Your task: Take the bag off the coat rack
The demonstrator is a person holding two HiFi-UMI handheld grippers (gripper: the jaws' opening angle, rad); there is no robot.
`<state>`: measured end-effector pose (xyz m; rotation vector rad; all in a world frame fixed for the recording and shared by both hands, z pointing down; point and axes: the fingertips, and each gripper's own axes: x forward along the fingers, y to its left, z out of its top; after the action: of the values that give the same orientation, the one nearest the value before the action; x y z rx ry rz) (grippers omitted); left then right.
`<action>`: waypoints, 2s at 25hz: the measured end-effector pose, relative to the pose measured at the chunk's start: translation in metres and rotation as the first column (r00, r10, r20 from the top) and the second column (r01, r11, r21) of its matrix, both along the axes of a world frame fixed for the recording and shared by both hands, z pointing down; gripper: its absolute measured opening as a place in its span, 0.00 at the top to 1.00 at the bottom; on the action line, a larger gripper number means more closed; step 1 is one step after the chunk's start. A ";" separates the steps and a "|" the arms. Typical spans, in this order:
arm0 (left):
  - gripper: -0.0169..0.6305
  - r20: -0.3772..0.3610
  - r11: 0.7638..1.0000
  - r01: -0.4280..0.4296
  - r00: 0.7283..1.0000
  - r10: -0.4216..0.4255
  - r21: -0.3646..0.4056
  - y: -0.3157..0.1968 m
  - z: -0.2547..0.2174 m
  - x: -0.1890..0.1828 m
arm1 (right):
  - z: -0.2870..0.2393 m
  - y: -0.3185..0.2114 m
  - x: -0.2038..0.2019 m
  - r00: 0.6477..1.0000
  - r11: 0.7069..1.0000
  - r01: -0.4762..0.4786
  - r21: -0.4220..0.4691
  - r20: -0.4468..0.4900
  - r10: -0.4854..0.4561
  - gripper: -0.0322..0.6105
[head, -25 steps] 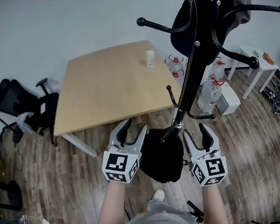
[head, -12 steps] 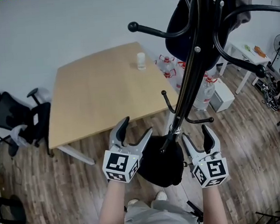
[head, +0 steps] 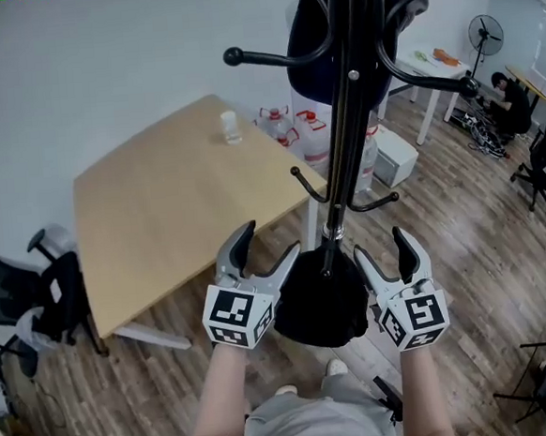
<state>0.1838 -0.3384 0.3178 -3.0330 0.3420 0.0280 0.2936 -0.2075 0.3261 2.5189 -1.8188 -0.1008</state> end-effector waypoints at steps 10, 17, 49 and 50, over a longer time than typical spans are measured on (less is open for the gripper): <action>0.42 0.094 0.982 -0.181 0.978 0.186 -0.054 0.030 0.050 -0.023 | 0.044 0.034 -0.047 0.990 0.989 -0.123 -0.076 0.063 0.128 0.43; 0.42 0.170 0.966 -0.234 0.953 0.250 -0.110 0.043 0.096 -0.039 | 0.096 0.048 -0.073 0.974 0.975 -0.160 -0.155 0.138 0.181 0.43; 0.53 0.456 0.883 -0.449 0.762 0.460 -0.139 0.014 0.203 0.039 | 0.198 -0.003 -0.014 0.951 0.940 0.151 -0.306 0.305 -0.053 0.49; 0.55 0.459 0.879 -0.455 0.757 0.465 -0.140 0.015 0.204 0.040 | 0.199 -0.006 -0.015 0.947 0.936 0.173 -0.307 0.313 -0.072 0.51</action>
<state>0.2242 -0.3238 0.5216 -2.9116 -0.4533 -0.6890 0.2785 -0.2137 0.5253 2.2762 -1.8979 0.5659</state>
